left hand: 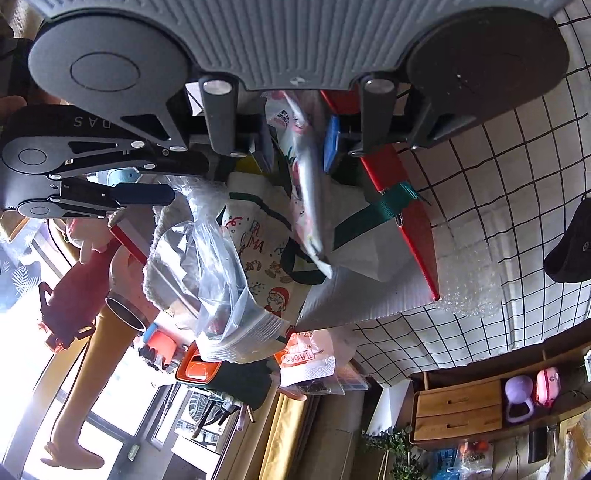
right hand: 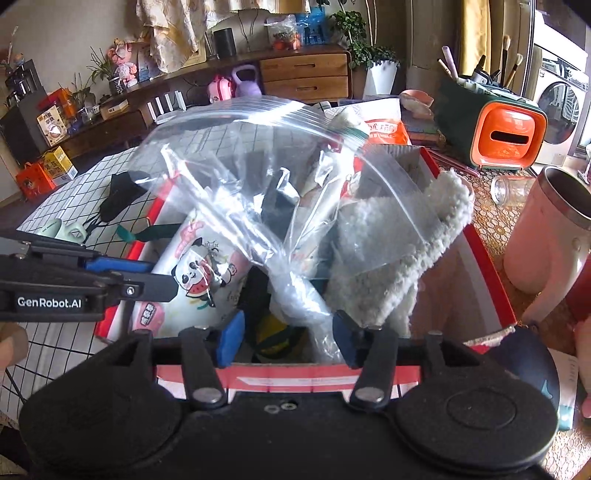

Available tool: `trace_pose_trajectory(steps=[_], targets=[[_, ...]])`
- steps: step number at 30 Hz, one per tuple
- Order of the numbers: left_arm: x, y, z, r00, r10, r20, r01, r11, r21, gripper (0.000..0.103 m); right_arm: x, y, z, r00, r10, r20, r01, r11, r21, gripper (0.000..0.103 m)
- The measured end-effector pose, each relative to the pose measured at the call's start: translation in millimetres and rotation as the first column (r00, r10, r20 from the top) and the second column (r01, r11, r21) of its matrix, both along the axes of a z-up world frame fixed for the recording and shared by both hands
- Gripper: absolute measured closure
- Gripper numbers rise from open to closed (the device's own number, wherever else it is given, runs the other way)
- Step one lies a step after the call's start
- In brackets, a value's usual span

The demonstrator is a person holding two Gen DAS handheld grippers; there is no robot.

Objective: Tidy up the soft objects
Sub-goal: 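Lower the panda packet and zip bag into the box and open both tools, then withdraw both tools from the red shoebox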

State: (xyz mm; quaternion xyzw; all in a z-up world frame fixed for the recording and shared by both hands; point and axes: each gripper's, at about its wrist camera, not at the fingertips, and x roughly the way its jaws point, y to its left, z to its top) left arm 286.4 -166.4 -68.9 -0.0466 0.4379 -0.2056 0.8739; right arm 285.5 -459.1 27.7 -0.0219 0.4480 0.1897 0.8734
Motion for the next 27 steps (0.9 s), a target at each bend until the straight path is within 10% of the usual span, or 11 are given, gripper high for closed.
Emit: trace_pose_trajectory(steps=[5, 27], targets=[[-11, 2, 11, 0.999, -0.004, 0.04, 0.005, 1.0, -0.02, 0.043, -9, -1, 11, 1.0, 0.001, 0.015, -0.001, 1.0, 0.027, 0.043], [-80, 65, 59, 0.992, 0.039, 0.119, -0.032, 0.998, -0.057, 0.025, -66, 30, 74, 0.993, 0.061, 0.104, -0.074, 0.989, 0.127, 0.011]])
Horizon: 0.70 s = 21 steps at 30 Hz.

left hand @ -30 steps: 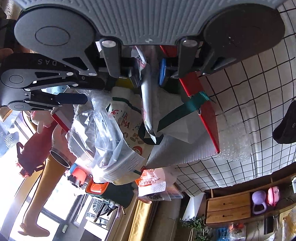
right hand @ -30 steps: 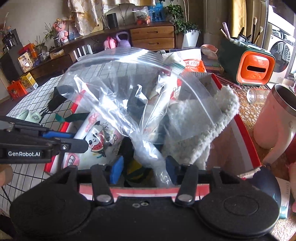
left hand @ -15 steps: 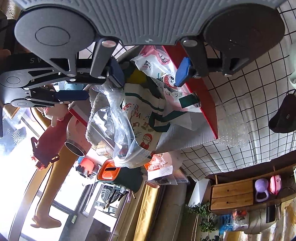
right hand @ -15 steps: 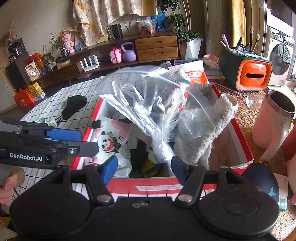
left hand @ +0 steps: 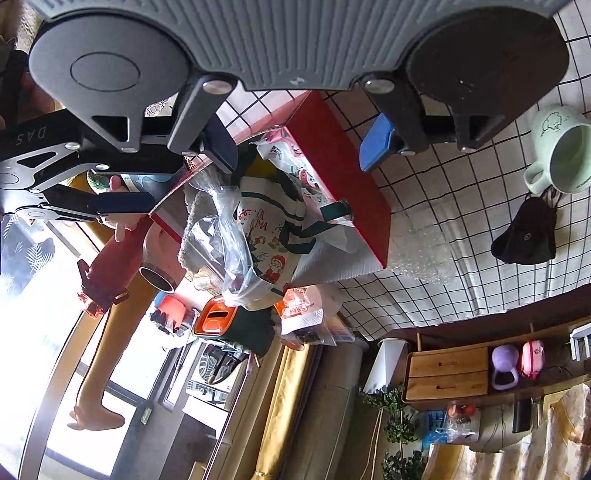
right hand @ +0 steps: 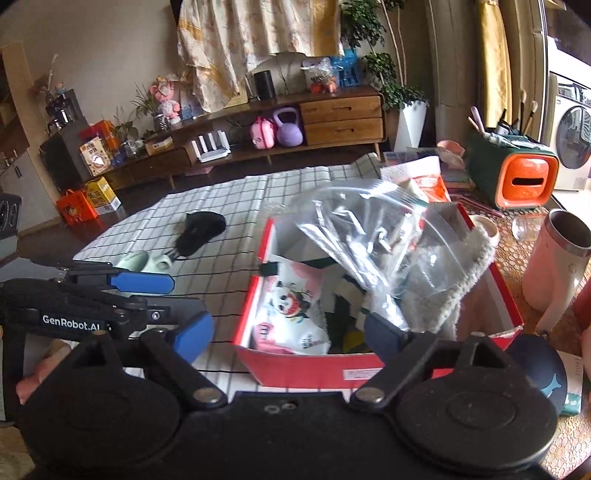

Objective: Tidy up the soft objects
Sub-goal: 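Withdraw both tools from the red shoebox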

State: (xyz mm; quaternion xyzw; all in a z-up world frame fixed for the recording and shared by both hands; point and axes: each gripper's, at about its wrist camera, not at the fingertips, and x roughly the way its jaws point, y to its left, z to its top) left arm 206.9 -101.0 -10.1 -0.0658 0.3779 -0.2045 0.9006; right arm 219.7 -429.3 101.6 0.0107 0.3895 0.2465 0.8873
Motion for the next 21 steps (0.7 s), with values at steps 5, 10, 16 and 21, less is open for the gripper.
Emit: trace_pose_trajectory(steps=[5, 10, 16, 21], targets=[[-13, 37, 12, 0.999, 0.04, 0.012, -0.04, 0.999, -0.011, 0.02, -9, 20, 13, 0.999, 0.033, 0.015, -0.033, 0.999, 0.015, 0.007], [-18, 76, 22, 0.996, 0.086, 0.015, -0.086, 0.996, 0.01, 0.012, -8, 43, 20, 0.998, 0.067, 0.022, -0.067, 0.998, 0.005, 0.004], [-9, 122, 30, 0.991, 0.131, 0.034, -0.133, 0.989, 0.059, 0.002, 2, 72, 19, 0.996, 0.093, 0.014, -0.093, 0.996, -0.01, 0.002], [7, 153, 33, 0.986, 0.159, 0.049, -0.162, 0.984, 0.077, 0.0, 21, 95, 18, 0.993, 0.114, 0.002, -0.114, 0.993, -0.02, 0.0]])
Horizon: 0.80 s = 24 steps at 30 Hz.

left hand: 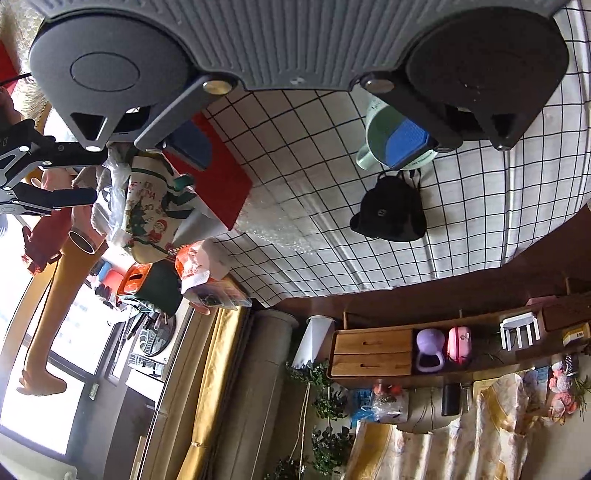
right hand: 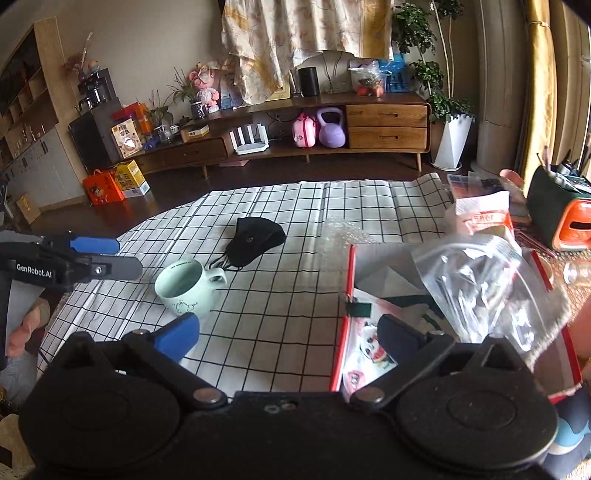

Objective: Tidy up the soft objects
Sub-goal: 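Withdraw both tools from the red shoebox, then grasp the black cap with the left tool while the right tool grasps the bubble wrap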

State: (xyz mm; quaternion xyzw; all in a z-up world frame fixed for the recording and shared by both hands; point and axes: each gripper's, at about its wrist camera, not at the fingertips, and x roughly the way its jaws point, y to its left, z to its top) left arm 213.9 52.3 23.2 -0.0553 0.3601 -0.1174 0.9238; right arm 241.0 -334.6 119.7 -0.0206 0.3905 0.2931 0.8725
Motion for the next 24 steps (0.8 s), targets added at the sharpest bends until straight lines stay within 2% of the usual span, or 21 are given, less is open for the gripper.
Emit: trace_pose_trajectory(steps=[7, 10, 13, 18, 24], targets=[[44, 29, -2, 0.998, -0.016, -0.064, 0.019, 0.998, 0.054, 0.0, 37, 27, -1, 1.0, 0.0, 0.004, 0.001, 0.999, -0.034, 0.0], [68, 40, -5, 0.998, -0.003, -0.064, 0.008, 0.997, 0.079, 0.0, 61, 37, -3, 1.0, -0.006, 0.003, 0.006, 0.998, -0.056, 0.0], [96, 48, -14, 0.996, -0.001, -0.09, 0.007, 0.998, 0.065, 0.0, 85, 47, -10, 1.0, -0.013, 0.0, 0.013, 0.997, -0.078, 0.0], [144, 49, -36, 0.988, -0.009, -0.153, 0.027, 0.993, 0.116, 0.0, 127, 58, -29, 0.999, -0.033, -0.029, 0.029, 0.993, -0.115, 0.0], [190, 43, -62, 0.971, -0.002, -0.239, 0.031, 0.992, 0.119, 0.0, 168, 75, -54, 0.997, -0.016, -0.077, 0.001, 0.982, -0.188, 0.0]])
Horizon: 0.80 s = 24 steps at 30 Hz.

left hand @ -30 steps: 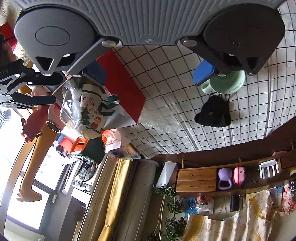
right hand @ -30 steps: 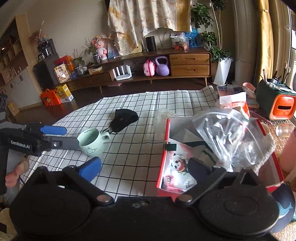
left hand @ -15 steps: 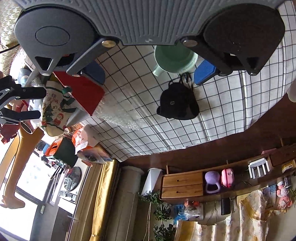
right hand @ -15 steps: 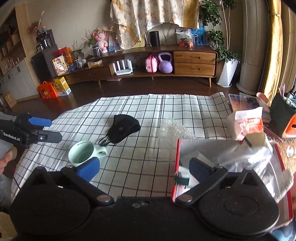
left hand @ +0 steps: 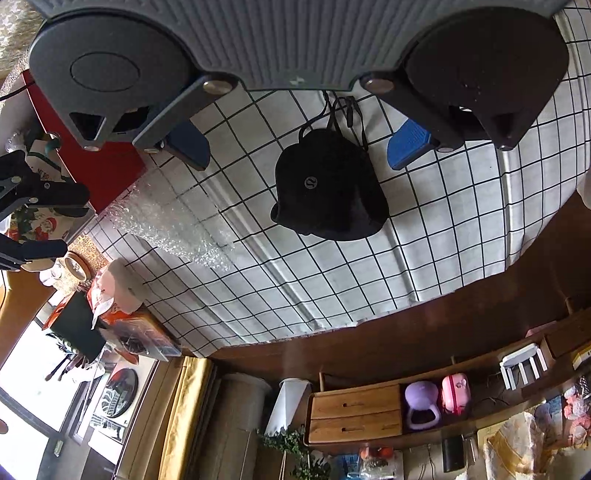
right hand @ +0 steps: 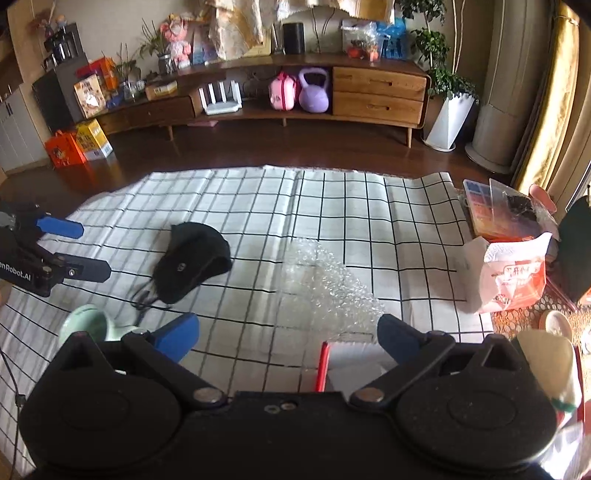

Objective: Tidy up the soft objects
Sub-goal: 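Grasp the black cap with the left tool while the right tool grasps the bubble wrap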

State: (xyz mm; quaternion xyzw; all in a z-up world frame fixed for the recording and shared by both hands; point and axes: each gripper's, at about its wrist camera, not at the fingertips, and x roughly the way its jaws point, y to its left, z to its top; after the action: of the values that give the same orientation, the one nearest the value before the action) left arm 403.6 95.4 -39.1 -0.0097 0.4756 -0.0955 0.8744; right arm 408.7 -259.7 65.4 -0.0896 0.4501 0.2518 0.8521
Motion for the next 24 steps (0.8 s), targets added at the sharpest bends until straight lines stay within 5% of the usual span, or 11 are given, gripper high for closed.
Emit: trace_pose_trajectory(steps=[11, 24], targets=[[62, -32, -52, 0.99, 0.021, -0.142, -0.005, 0.993, 0.114, 0.0, 49, 38, -42, 0.997, 0.057, -0.049, -0.062, 0.992, -0.113, 0.001], [87, -44, -96, 0.98, 0.027, -0.197, 0.014, 0.979, 0.202, 0.005, 88, 54, -87, 0.993, 0.029, -0.113, -0.054, 0.973, -0.225, 0.005]])
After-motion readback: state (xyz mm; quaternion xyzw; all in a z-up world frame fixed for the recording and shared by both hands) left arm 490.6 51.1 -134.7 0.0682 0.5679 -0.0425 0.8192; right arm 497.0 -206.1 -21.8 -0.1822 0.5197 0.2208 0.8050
